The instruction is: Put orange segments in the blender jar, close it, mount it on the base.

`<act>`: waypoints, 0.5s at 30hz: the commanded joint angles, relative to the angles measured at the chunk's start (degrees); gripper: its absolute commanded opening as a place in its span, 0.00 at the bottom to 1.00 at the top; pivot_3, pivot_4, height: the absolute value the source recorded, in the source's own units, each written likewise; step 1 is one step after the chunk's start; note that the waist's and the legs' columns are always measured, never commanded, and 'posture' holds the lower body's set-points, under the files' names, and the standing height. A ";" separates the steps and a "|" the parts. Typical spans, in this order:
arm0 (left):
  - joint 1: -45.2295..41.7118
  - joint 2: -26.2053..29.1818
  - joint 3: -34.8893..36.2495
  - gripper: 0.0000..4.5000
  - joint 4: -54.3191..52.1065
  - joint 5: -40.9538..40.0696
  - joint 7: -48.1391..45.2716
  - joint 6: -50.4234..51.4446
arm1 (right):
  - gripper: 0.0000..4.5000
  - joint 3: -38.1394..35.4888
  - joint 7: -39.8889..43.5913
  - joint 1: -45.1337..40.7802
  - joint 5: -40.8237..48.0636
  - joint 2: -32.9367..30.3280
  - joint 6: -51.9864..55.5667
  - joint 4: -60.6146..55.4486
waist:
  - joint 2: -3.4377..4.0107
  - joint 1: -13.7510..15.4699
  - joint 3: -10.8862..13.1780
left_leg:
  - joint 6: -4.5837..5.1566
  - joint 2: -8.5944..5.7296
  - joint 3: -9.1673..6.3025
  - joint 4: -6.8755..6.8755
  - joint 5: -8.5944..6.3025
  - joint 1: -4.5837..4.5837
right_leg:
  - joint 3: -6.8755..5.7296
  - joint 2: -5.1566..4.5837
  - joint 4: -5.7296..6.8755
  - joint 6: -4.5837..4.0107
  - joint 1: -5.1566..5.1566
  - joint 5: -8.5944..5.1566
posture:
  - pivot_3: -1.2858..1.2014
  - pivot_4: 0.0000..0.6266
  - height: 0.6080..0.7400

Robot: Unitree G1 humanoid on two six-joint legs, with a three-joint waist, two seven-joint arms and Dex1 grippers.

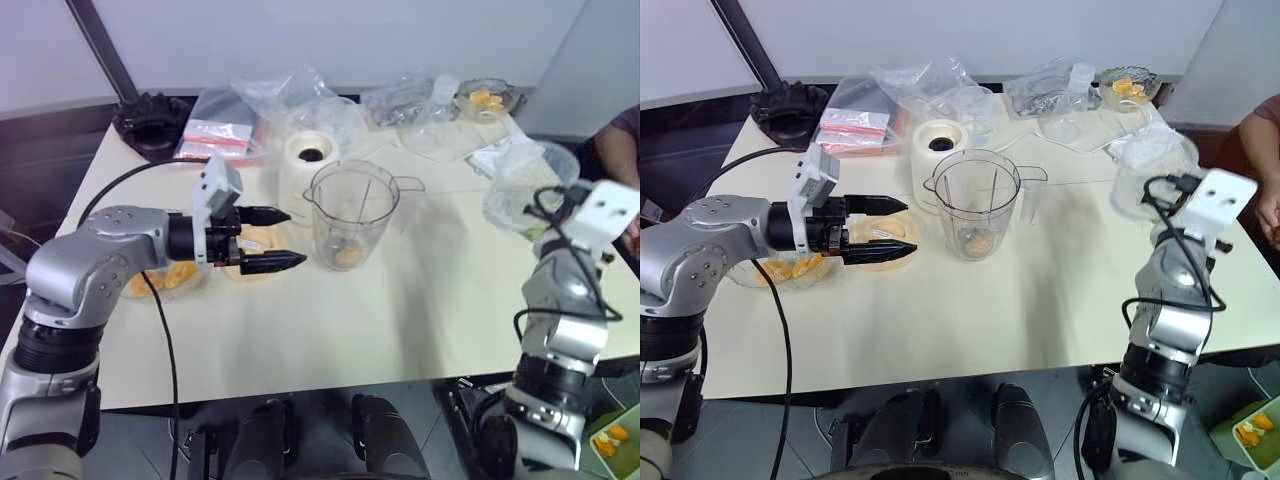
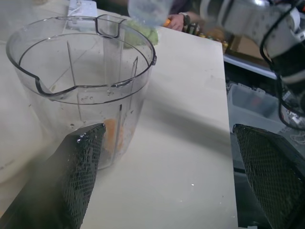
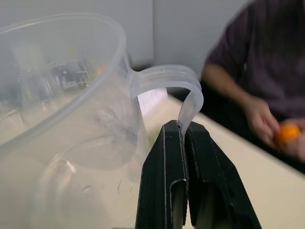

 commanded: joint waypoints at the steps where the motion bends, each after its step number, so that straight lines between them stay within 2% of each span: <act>1: -0.28 0.44 -0.04 1.00 -1.36 -0.20 -0.23 0.08 | 0.01 -0.54 -0.33 3.12 0.31 0.26 -2.01 -6.33 | 0.00 0.00 0.00 | 0.00 0.00 -0.01 0.00 0.00 0.00 | 0.00 0.00 0.00 -0.05 0.00 -0.03 | 0.52 0.24 1.00; 15: 2.32 1.92 -2.78 1.00 -3.59 1.20 -1.19 -0.32 | 0.01 -1.92 -4.00 9.72 1.34 4.39 -8.57 -1.09 | 0.00 -0.04 -0.01 | 0.00 0.10 0.04 0.00 0.00 0.18 | 0.05 0.09 -0.04 -0.09 0.12 -0.06 | 0.52 0.24 1.00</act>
